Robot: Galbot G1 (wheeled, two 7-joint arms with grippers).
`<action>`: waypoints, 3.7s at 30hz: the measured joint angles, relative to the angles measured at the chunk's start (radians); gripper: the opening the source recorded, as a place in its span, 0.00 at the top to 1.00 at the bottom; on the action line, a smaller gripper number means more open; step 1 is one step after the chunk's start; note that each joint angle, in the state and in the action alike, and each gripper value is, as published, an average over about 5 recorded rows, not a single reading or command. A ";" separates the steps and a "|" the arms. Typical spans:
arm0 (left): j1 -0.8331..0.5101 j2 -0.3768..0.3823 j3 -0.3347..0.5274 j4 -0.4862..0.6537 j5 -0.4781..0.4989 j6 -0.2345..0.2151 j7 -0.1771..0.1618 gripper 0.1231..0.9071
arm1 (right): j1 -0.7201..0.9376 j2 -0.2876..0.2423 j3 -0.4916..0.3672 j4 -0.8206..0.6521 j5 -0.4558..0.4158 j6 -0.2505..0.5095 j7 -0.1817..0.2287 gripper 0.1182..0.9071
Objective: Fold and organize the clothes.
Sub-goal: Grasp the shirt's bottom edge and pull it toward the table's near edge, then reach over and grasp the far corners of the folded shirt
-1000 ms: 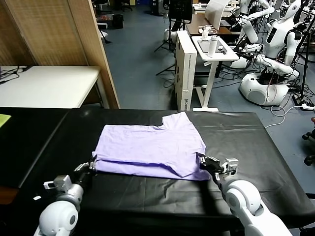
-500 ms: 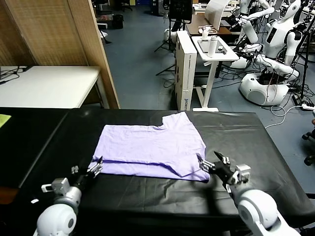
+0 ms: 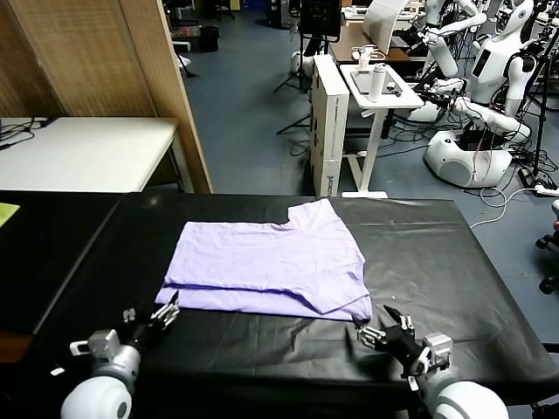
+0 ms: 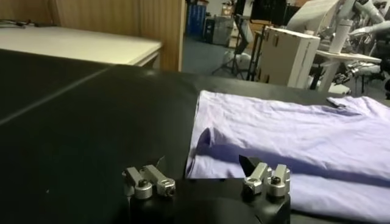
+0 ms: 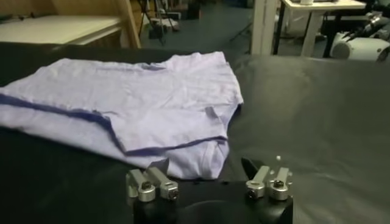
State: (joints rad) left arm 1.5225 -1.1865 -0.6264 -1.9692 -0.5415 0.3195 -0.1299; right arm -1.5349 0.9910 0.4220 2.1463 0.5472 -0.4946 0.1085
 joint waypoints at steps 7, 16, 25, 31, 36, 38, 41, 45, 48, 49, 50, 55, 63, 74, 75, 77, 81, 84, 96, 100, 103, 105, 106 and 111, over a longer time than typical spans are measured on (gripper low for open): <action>0.002 0.002 0.000 0.010 0.000 -0.004 0.004 0.63 | -0.011 -0.006 -0.001 0.007 0.003 -0.007 0.009 0.85; 0.042 0.023 -0.009 -0.034 0.005 0.001 -0.002 0.97 | -0.089 -0.019 0.052 0.092 0.022 -0.079 0.053 0.97; 0.147 0.032 -0.040 -0.112 0.022 0.000 -0.011 0.97 | -0.196 -0.003 0.107 0.182 0.019 -0.105 0.065 0.97; 0.239 0.028 -0.061 -0.153 0.023 -0.015 -0.011 0.97 | -0.234 0.008 0.108 0.219 0.018 -0.125 0.079 0.96; 0.294 0.018 -0.075 -0.181 0.023 -0.020 -0.019 0.93 | -0.270 0.011 0.129 0.253 0.018 -0.153 0.084 0.66; 0.311 0.014 -0.080 -0.193 0.023 -0.020 -0.027 0.85 | -0.288 0.011 0.140 0.269 0.018 -0.167 0.087 0.51; 0.333 0.007 -0.089 -0.211 0.023 -0.017 -0.043 0.63 | -0.315 0.008 0.158 0.294 0.023 -0.182 0.090 0.27; 0.358 0.005 -0.098 -0.240 0.021 -0.007 -0.058 0.29 | -0.330 0.002 0.186 0.323 0.051 -0.185 0.088 0.04; 0.370 0.009 -0.104 -0.263 0.017 0.007 -0.065 0.09 | -0.312 -0.008 0.213 0.330 0.099 -0.184 0.087 0.01; 0.372 0.009 -0.107 -0.270 0.016 0.013 -0.067 0.05 | -0.299 -0.014 0.222 0.329 0.119 -0.184 0.086 0.00; 0.372 0.010 -0.109 -0.277 0.014 0.020 -0.068 0.03 | -0.281 -0.021 0.229 0.325 0.140 -0.183 0.086 0.00; 0.347 0.022 -0.131 -0.308 -0.007 0.063 -0.045 0.00 | -0.140 -0.073 0.229 0.264 0.241 -0.172 0.092 0.00; 0.197 0.075 -0.135 -0.280 -0.210 0.185 -0.092 0.00 | 0.246 -0.159 0.071 0.018 0.368 -0.172 0.129 0.00; -0.151 0.171 -0.044 -0.075 -0.371 0.288 -0.085 0.00 | 0.700 -0.118 -0.229 -0.339 0.384 -0.210 0.124 0.00; -0.183 0.177 -0.034 -0.047 -0.371 0.291 -0.080 0.00 | 0.729 -0.110 -0.249 -0.366 0.381 -0.210 0.123 0.00; -0.241 0.186 -0.015 0.006 -0.370 0.298 -0.072 0.00 | 0.781 -0.093 -0.288 -0.415 0.374 -0.208 0.117 0.00; -0.343 0.192 0.024 0.109 -0.359 0.305 -0.058 0.00 | 0.870 -0.060 -0.352 -0.502 0.357 -0.196 0.094 0.00; -0.408 0.189 0.052 0.178 -0.342 0.305 -0.045 0.00 | 0.923 -0.037 -0.392 -0.562 0.350 -0.190 0.079 0.00; -0.562 0.177 0.134 0.374 -0.294 0.296 -0.013 0.00 | 1.026 0.046 -0.480 -0.729 0.310 -0.185 0.066 0.00; -0.576 0.167 0.148 0.397 -0.287 0.294 -0.016 0.00 | 1.028 0.061 -0.486 -0.748 0.309 -0.188 0.066 0.00; -0.582 0.161 0.158 0.403 -0.283 0.291 -0.014 0.00 | 1.025 0.065 -0.488 -0.751 0.308 -0.189 0.065 0.00; -0.587 0.158 0.166 0.407 -0.279 0.288 -0.013 0.00 | 1.023 0.067 -0.490 -0.751 0.306 -0.189 0.064 0.00; -0.589 0.157 0.170 0.409 -0.277 0.287 -0.012 0.00 | 1.022 0.068 -0.491 -0.751 0.306 -0.189 0.064 0.00; -0.598 0.152 0.186 0.417 -0.271 0.283 -0.011 0.06 | 1.024 0.076 -0.502 -0.757 0.305 -0.191 0.062 0.03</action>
State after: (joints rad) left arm 0.9242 -1.0349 -0.4408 -1.5517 -0.8123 0.6028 -0.1405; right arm -0.5113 1.0666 -0.0801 1.3897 0.8517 -0.6858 0.1705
